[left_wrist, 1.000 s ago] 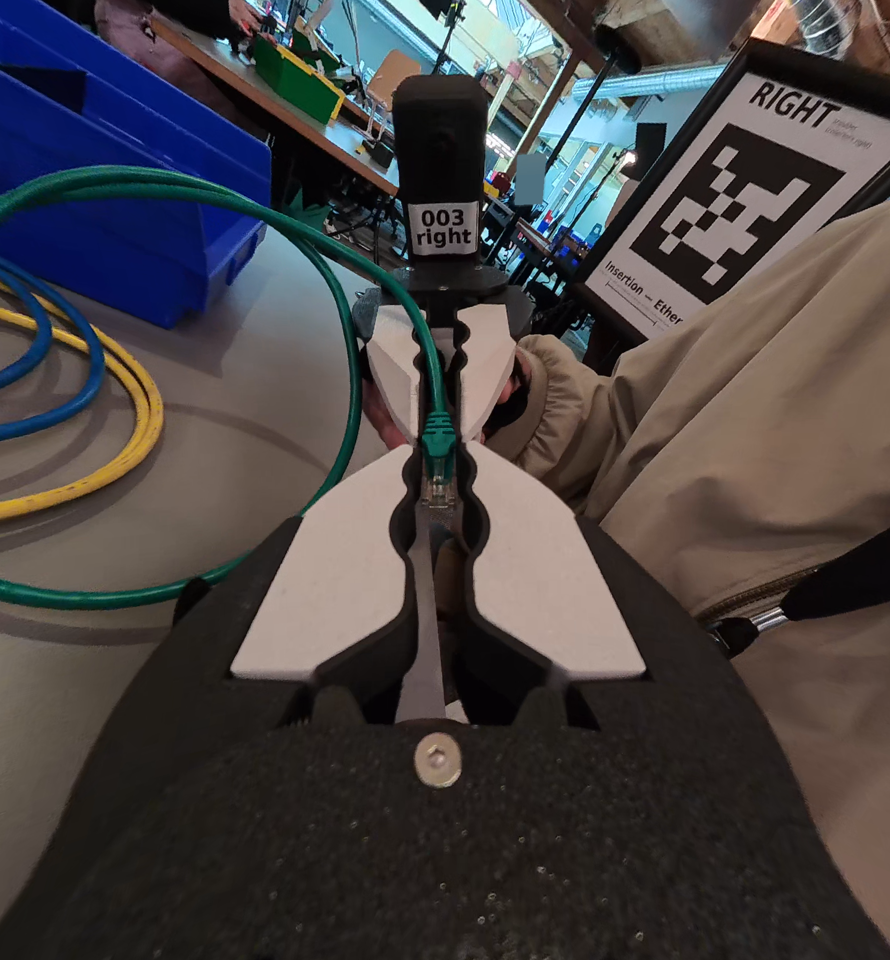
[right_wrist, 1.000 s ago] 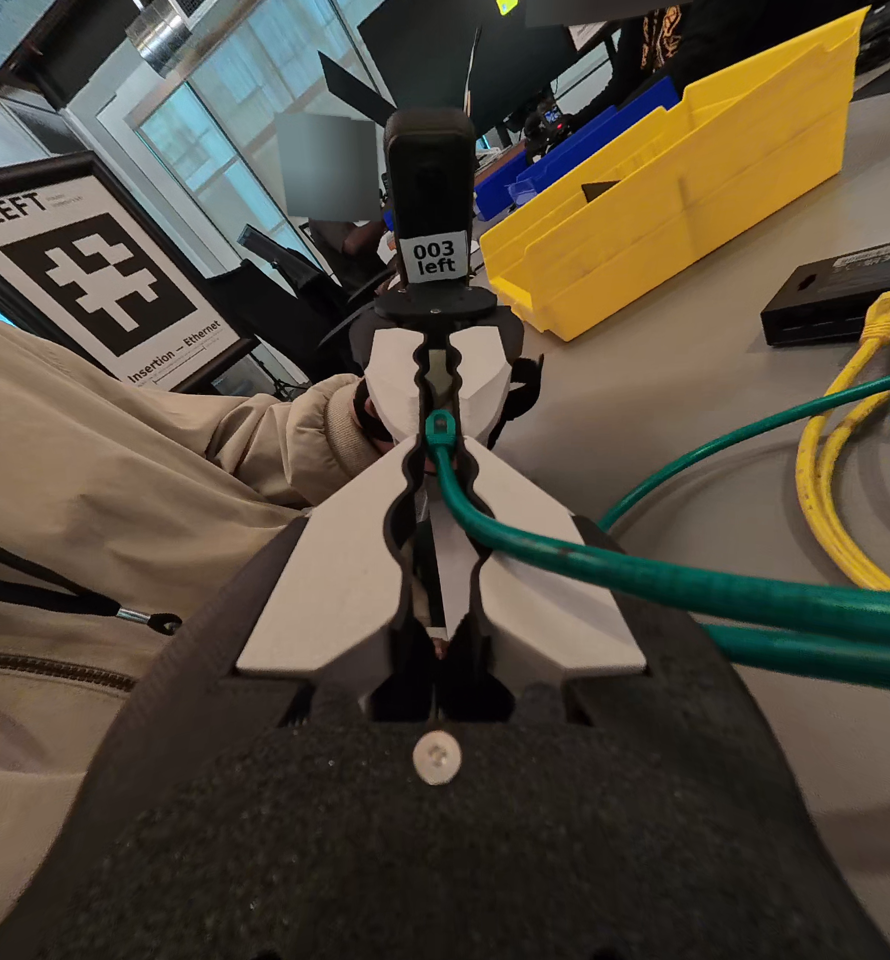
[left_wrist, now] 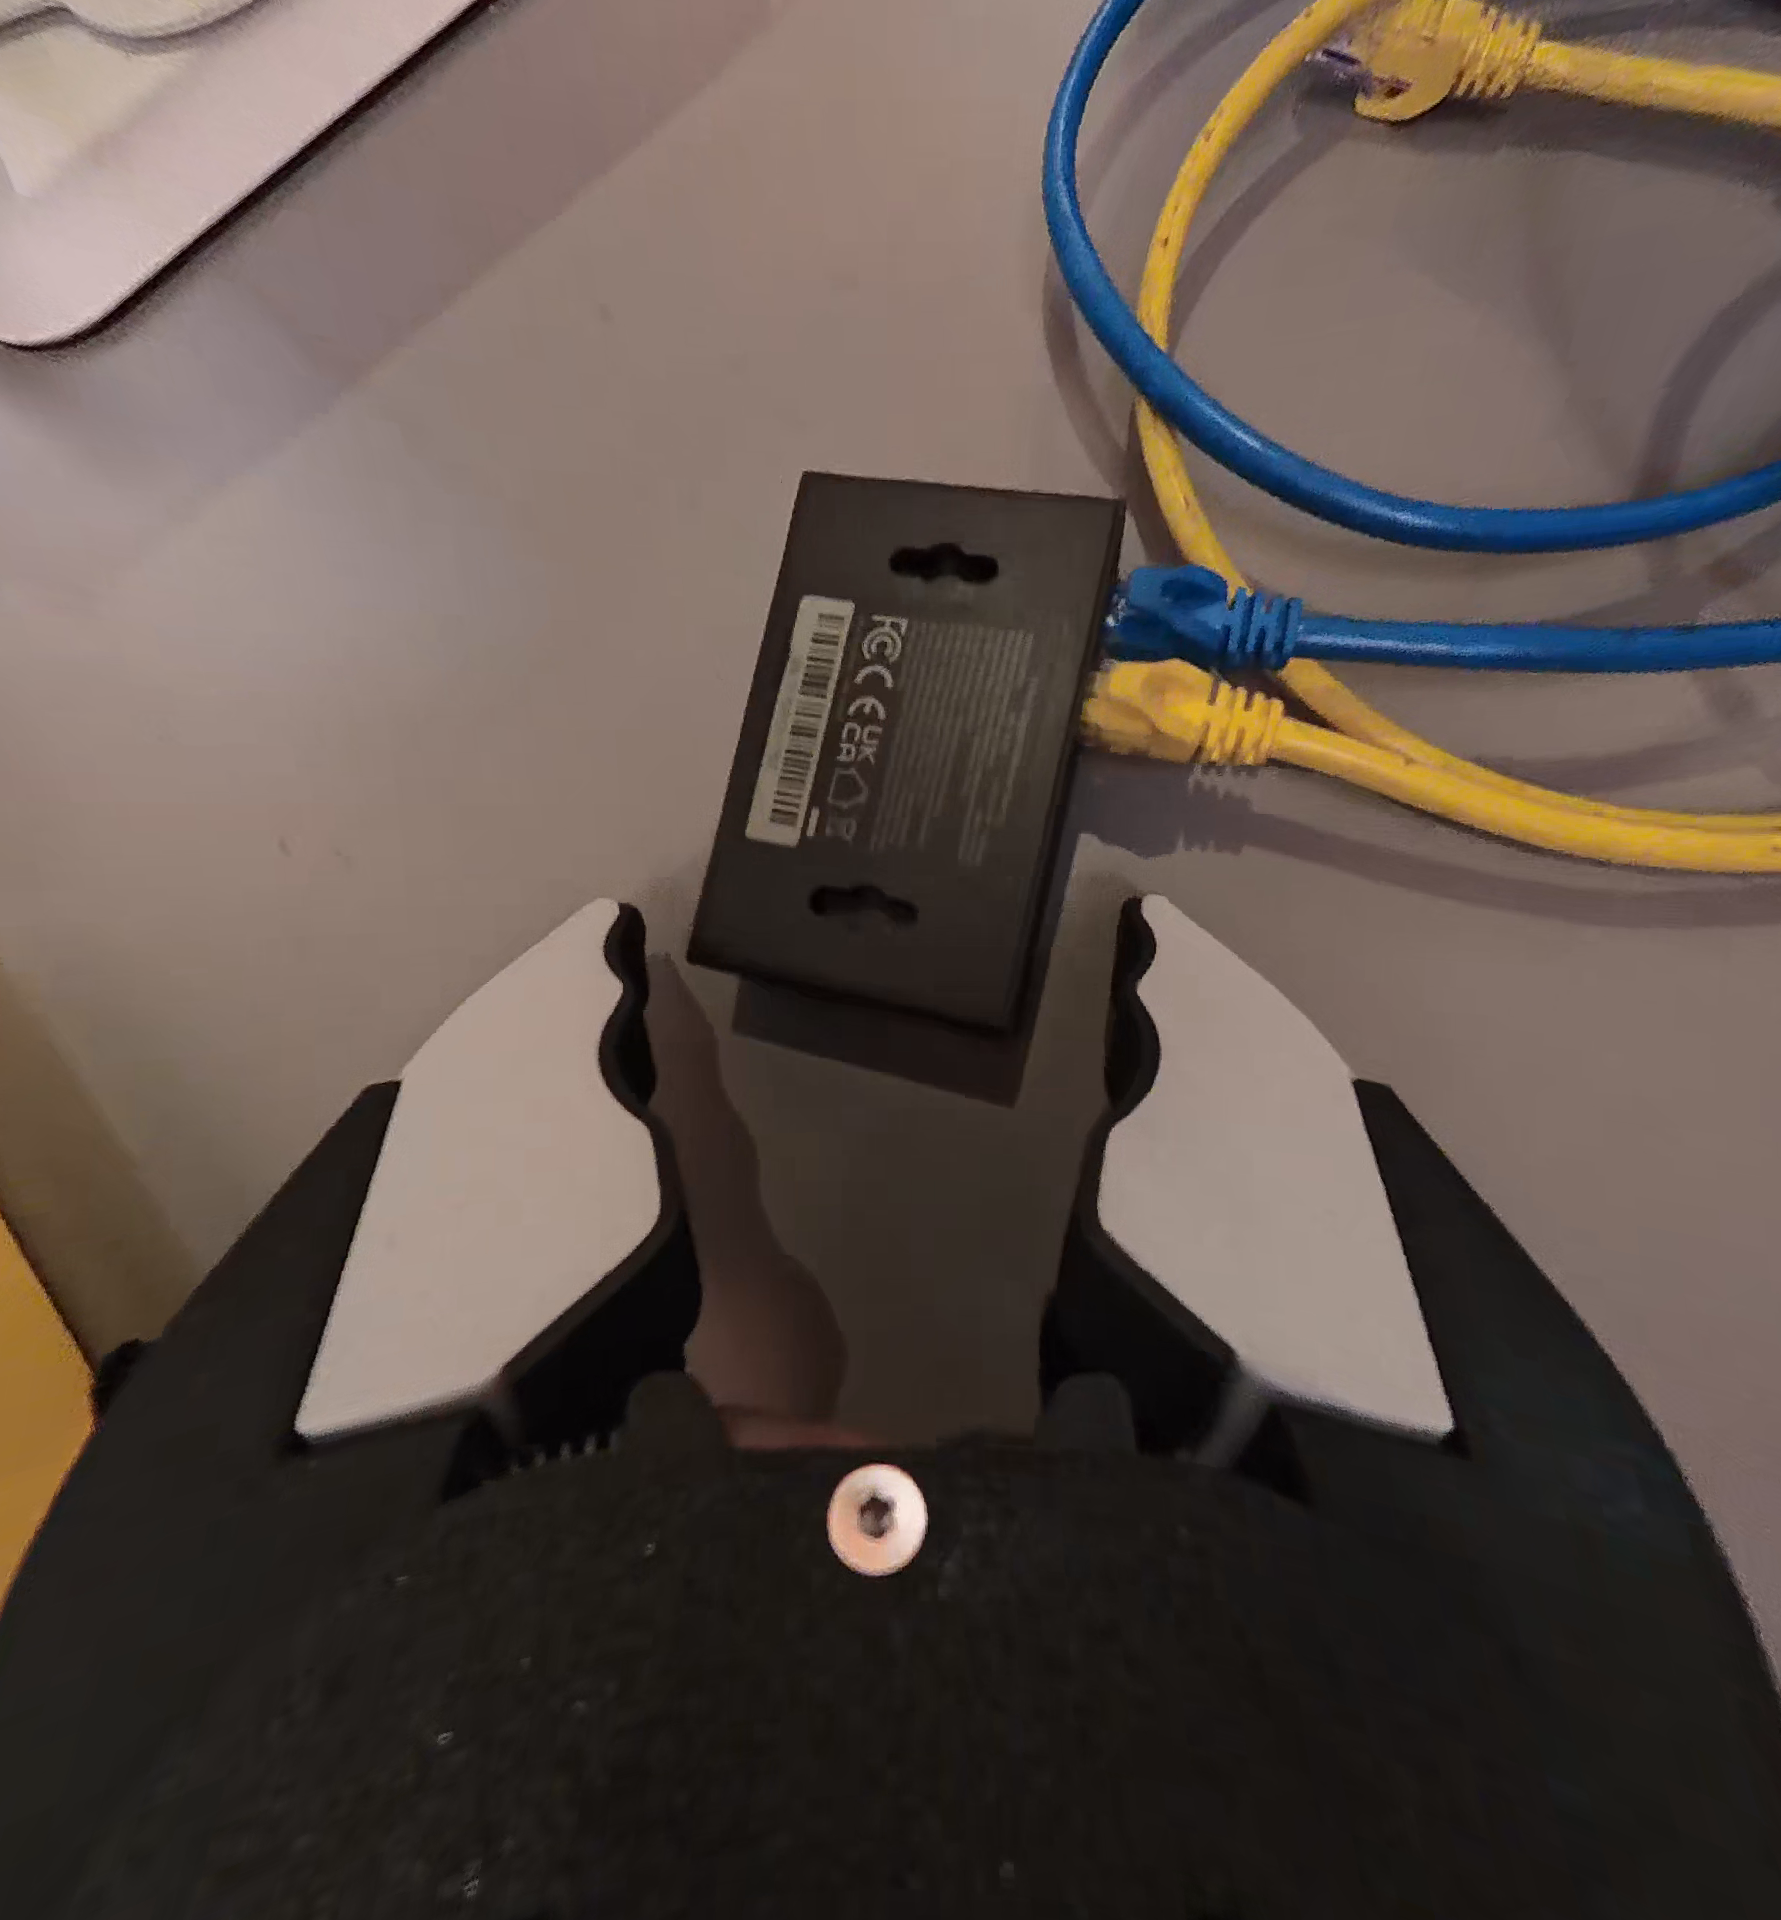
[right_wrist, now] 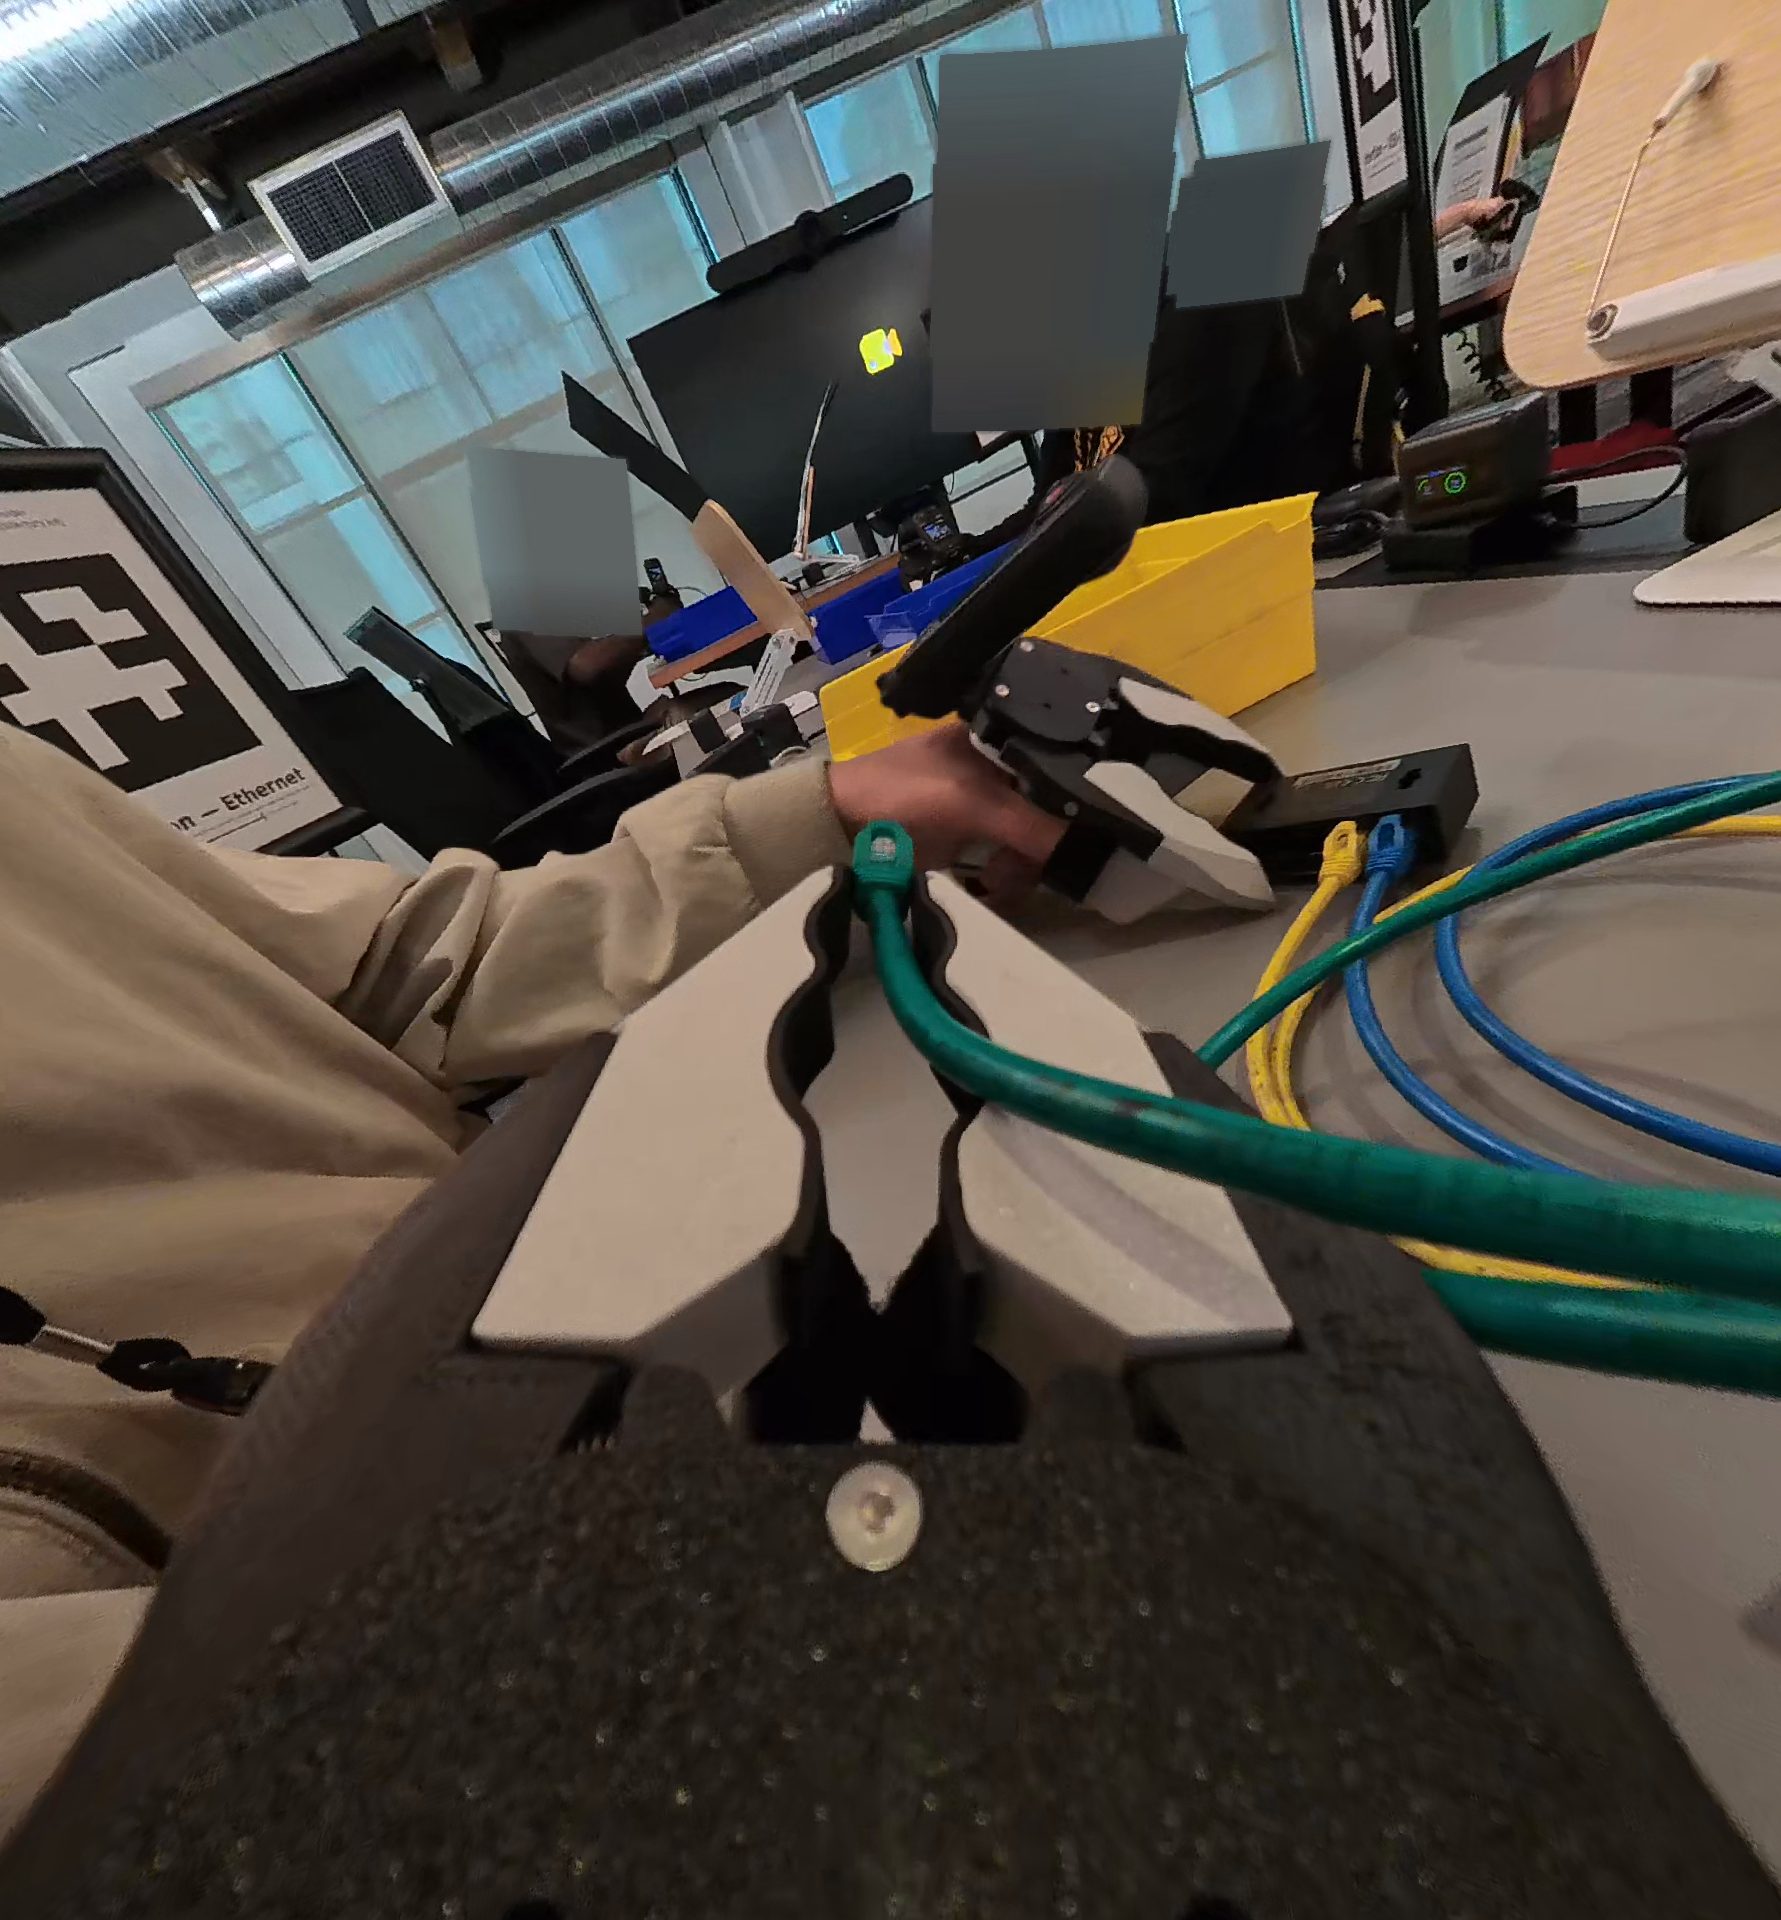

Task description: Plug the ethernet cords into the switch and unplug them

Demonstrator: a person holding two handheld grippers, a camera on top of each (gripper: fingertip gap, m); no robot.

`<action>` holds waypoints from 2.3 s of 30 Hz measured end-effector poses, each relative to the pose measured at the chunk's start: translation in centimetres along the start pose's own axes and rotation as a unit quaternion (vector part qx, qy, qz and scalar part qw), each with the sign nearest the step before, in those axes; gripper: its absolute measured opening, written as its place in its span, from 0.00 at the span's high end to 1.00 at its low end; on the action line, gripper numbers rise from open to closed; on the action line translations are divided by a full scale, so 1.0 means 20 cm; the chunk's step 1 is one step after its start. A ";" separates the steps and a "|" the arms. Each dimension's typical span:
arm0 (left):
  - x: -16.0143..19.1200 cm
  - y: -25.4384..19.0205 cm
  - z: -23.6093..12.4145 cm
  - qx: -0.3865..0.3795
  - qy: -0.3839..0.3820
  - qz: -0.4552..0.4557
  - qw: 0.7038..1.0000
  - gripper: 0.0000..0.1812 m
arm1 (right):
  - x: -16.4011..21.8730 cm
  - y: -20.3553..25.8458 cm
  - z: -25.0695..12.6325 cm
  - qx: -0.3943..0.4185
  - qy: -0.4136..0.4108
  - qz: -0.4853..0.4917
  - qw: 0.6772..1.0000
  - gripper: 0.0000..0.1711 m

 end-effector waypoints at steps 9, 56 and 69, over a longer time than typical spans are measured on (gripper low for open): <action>0.04 0.01 -0.01 0.053 0.019 -0.034 0.998 0.65 | -0.01 -0.03 0.00 0.011 -0.005 0.001 1.000 0.94; 0.12 -0.56 -0.44 0.281 -0.126 -0.426 0.851 0.67 | 0.08 0.12 0.22 0.173 0.023 -0.324 0.930 0.94; 0.15 -0.67 -0.43 0.420 -0.098 -0.538 0.725 0.67 | 0.25 -0.09 0.39 0.178 0.123 -0.265 0.940 0.94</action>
Point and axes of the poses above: each gripper's, where its closed fingertips meet, z out along the fingers, x out of its underside, y = z × x across the jaws, the point moved 1 cm from there along -z, back along the fingers, and after that the axes turned 6 degrees about x, right-handed, at the moved point
